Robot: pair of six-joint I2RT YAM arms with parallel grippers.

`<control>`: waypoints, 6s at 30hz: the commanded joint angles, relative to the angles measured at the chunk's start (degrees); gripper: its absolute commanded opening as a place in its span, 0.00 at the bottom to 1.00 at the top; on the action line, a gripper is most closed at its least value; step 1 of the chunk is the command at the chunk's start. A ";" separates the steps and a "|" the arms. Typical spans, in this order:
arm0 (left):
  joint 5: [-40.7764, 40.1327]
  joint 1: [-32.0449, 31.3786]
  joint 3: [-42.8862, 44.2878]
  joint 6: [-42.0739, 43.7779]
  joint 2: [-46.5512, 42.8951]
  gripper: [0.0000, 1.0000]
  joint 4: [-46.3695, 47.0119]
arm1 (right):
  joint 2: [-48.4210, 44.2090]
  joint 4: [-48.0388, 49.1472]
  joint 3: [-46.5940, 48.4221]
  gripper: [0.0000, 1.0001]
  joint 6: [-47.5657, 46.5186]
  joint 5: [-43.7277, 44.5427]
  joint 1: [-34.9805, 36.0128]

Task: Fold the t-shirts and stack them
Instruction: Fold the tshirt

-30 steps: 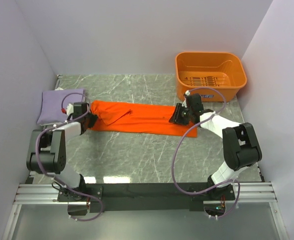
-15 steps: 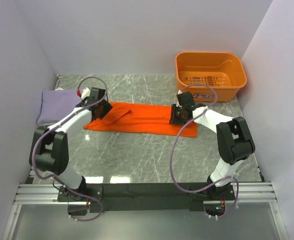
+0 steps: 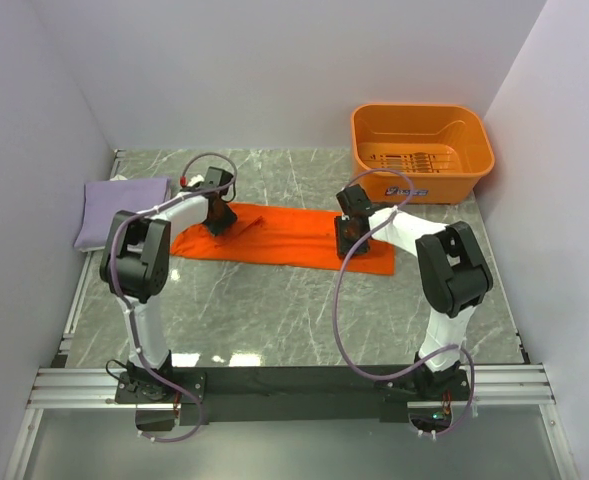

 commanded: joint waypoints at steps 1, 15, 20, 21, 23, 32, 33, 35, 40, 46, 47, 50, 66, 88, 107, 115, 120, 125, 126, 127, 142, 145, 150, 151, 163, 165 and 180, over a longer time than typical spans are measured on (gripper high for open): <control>0.44 -0.23 2.43 2.85 4.57 0.43 -3.07 | 2.66 -5.47 0.11 0.41 -3.51 -0.79 2.13; 6.40 -0.23 21.22 17.08 19.52 0.43 -3.78 | 1.95 -18.21 1.33 0.38 -6.86 -12.30 19.27; 11.85 -0.23 32.02 22.10 25.40 0.46 -4.65 | 7.13 -20.15 9.32 0.37 -6.16 -18.10 24.46; 11.95 -0.23 33.45 23.58 26.20 0.46 -4.92 | 7.84 -19.63 10.29 0.38 -5.81 -19.76 25.51; 12.48 -0.23 37.57 24.91 28.48 0.46 -5.18 | 10.72 -19.27 13.45 0.40 -4.75 -22.06 26.74; 14.33 0.03 46.29 29.84 34.81 0.48 -5.27 | 19.96 -22.79 26.55 0.45 -3.96 -22.85 30.26; 14.41 0.21 46.38 30.19 34.90 0.48 -4.66 | 20.32 -22.61 27.26 0.45 -3.79 -22.94 30.26; 15.28 0.47 46.56 30.89 34.73 0.51 -3.43 | 20.94 -22.79 29.01 0.46 -3.52 -23.12 30.26; 16.96 0.56 43.14 30.55 26.24 0.69 0.78 | 14.63 -20.51 27.53 0.53 -1.41 -18.82 30.26; 15.03 0.48 39.80 26.42 11.39 0.84 0.88 | -0.29 -19.10 20.42 0.62 0.96 -10.83 29.47; 15.03 0.39 37.96 24.93 9.09 0.84 0.45 | -2.33 -18.66 19.01 0.62 1.48 -10.03 29.21; 11.87 -0.23 32.70 22.03 0.39 0.84 -2.62 | -9.87 -16.91 12.16 0.64 4.03 -6.53 27.63; 17.04 -22.18 -23.82 -1.00 -41.64 0.79 -14.15 | -25.64 -9.69 -16.67 0.63 7.90 -11.43 16.29; 22.14 -33.27 -23.49 -3.03 -21.08 0.74 -16.96 | -14.93 -11.18 -15.02 0.52 8.61 -11.52 17.95; 22.06 -37.32 -19.45 -1.45 -13.61 0.23 -20.38 | -11.31 -13.47 -11.76 0.20 8.35 -9.59 20.59; 22.84 -36.36 -19.10 -0.40 -19.23 0.01 -21.88 | -16.58 -16.10 -10.89 0.01 6.94 -11.52 20.33; 24.60 -29.59 -20.41 1.09 -23.62 0.01 -19.60 | -17.20 -17.42 -7.02 0.00 5.36 -12.57 17.18; 25.05 -22.48 -19.71 3.47 -27.23 0.01 -19.07 | -14.14 -17.87 0.18 0.00 3.86 -13.45 15.42; 24.79 -21.07 -19.62 4.60 -27.58 0.01 -19.07 | -13.52 -17.69 1.32 0.00 3.69 -13.71 14.97; 24.52 -19.67 -19.62 5.31 -27.76 0.01 -18.81 | -12.73 -17.51 3.60 0.00 3.51 -13.89 14.10; 19.16 -1.99 -11.19 12.70 -19.68 0.01 -6.33 | 3.71 -12.78 27.42 0.00 0.87 -12.13 7.85; 18.46 -1.20 -9.08 13.23 -17.05 0.01 -5.01 | 7.13 -11.71 30.93 0.00 0.53 -13.01 7.24; 16.17 -0.58 -7.67 13.40 -14.32 0.01 -2.46 | 10.21 -7.86 31.92 0.00 0.52 -12.84 5.84; 16.08 -0.58 -7.67 13.40 -13.88 0.01 -1.67 | 10.65 -7.50 31.92 0.00 0.52 -13.27 5.57; 15.03 0.12 -10.75 11.38 -10.62 0.01 3.34 | 16.19 -2.31 32.01 0.02 -0.36 -15.21 4.16; 15.11 0.12 -11.18 11.21 -10.71 0.01 3.69 | 16.90 -1.70 31.84 0.02 -0.53 -15.21 4.25; 11.08 0.04 -12.68 9.54 -16.24 0.36 4.31 | 11.46 5.33 25.34 0.39 1.13 -13.90 3.81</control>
